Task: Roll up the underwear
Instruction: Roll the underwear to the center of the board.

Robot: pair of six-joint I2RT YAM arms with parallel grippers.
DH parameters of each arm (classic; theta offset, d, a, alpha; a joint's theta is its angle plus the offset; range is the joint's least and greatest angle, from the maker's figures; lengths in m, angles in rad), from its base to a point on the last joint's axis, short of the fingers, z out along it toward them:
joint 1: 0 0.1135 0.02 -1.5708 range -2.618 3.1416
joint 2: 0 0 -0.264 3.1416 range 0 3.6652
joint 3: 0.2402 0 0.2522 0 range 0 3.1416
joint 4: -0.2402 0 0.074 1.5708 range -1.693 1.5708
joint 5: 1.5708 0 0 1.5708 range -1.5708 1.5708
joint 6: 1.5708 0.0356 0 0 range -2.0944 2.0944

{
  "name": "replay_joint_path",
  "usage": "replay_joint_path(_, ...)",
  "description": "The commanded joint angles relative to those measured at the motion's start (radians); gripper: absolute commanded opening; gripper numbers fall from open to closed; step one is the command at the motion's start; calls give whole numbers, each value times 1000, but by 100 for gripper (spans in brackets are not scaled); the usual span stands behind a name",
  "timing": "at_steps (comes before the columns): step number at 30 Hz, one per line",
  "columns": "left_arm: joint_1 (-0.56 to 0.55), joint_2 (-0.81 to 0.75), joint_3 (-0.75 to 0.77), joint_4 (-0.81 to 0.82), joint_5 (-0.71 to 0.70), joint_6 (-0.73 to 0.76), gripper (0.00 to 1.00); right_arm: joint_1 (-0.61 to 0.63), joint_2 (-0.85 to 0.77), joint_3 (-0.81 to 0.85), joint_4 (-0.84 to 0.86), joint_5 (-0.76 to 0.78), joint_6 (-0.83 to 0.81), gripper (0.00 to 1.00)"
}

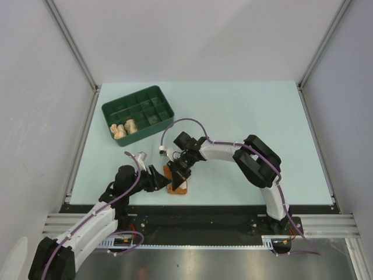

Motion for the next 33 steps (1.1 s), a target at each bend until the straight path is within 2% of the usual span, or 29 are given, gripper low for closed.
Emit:
replay_joint_path(1, -39, 6, -117, 68, 51, 13, 56, -41, 62, 46, 67, -51, 57, 0)
replay_joint_path(7, -91, 66, -149, 186, 72, -10, 53, -69, 113, 89, 64, -63, 85, 0)
replay_joint_path(17, -115, 66, -141, 123, 3, -29, 46, -107, 156, 130, 78, -86, 109, 0)
replay_joint_path(19, -119, 55, -148, 114, -8, -38, 35, -115, 159, 129, 83, -89, 117, 0)
replay_joint_path(21, -122, 55, -149, 113, -14, -41, 31, -124, 162, 130, 93, -100, 125, 0)
replay_joint_path(23, -123, 77, -149, 123, -15, -41, 22, -126, 164, 127, 98, -103, 125, 0)
replay_joint_path(26, -123, 130, -146, 154, -18, -41, 20, -129, 167, 127, 101, -108, 123, 0)
replay_joint_path(29, -126, 199, -146, 206, 0, -39, 23, -129, 173, 129, 106, -105, 128, 0)
replay_joint_path(30, -128, 213, -146, 215, 3, -39, 19, -130, 175, 126, 109, -103, 132, 0)
replay_joint_path(32, -128, 236, -138, 222, -3, -36, 1, -135, 178, 124, 123, -101, 148, 0)
replay_joint_path(33, -128, 242, -135, 211, -12, -41, 1, -139, 179, 125, 126, -103, 151, 0)
